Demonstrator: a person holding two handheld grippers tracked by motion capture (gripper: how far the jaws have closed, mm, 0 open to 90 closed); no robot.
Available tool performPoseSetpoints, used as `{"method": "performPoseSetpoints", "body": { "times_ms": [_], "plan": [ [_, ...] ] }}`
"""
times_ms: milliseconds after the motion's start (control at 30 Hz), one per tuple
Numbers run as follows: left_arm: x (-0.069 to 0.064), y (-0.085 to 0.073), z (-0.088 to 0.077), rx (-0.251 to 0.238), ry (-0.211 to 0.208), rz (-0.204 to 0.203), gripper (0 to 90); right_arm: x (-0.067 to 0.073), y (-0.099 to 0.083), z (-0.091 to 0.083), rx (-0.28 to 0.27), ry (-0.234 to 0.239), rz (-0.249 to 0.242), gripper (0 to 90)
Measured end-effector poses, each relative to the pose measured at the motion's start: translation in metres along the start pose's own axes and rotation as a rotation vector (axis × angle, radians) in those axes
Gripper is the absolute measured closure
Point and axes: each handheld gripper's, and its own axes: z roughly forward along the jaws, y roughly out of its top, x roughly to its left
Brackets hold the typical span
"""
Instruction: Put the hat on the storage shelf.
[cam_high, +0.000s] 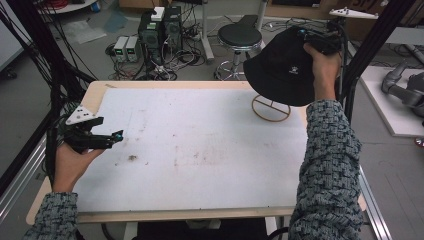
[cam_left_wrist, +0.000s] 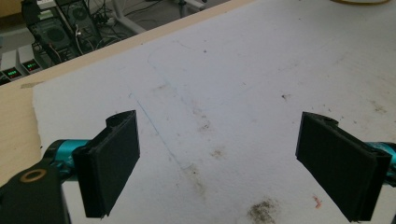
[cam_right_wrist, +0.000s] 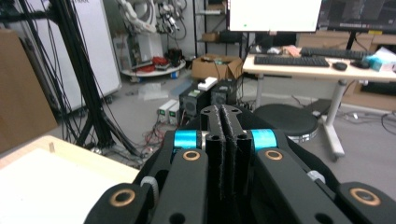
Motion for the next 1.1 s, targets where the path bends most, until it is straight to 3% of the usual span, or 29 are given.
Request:
{"method": "performPoseSetpoints", "body": {
  "times_ms": [467,700,967,1100],
  "plan": [
    [0.0,0.0,0.0,0.0,-0.002,-0.004,14.0,-0.008,-0.033,0.014,0.064,-0.029,0.031,89.0],
    [-0.001,0.0,0.001,0.001,-0.003,-0.005,14.0,-0.007,-0.038,0.018,0.097,-0.03,0.035,87.7],
    [0.0,0.0,-0.002,-0.009,-0.007,-0.007,14.0,-0.005,-0.041,0.02,0.112,-0.03,0.036,84.0],
    [0.0,0.0,-0.002,-0.007,-0.006,-0.004,14.0,-0.006,-0.04,0.017,0.107,-0.034,0.047,74.3]
  ]
}}
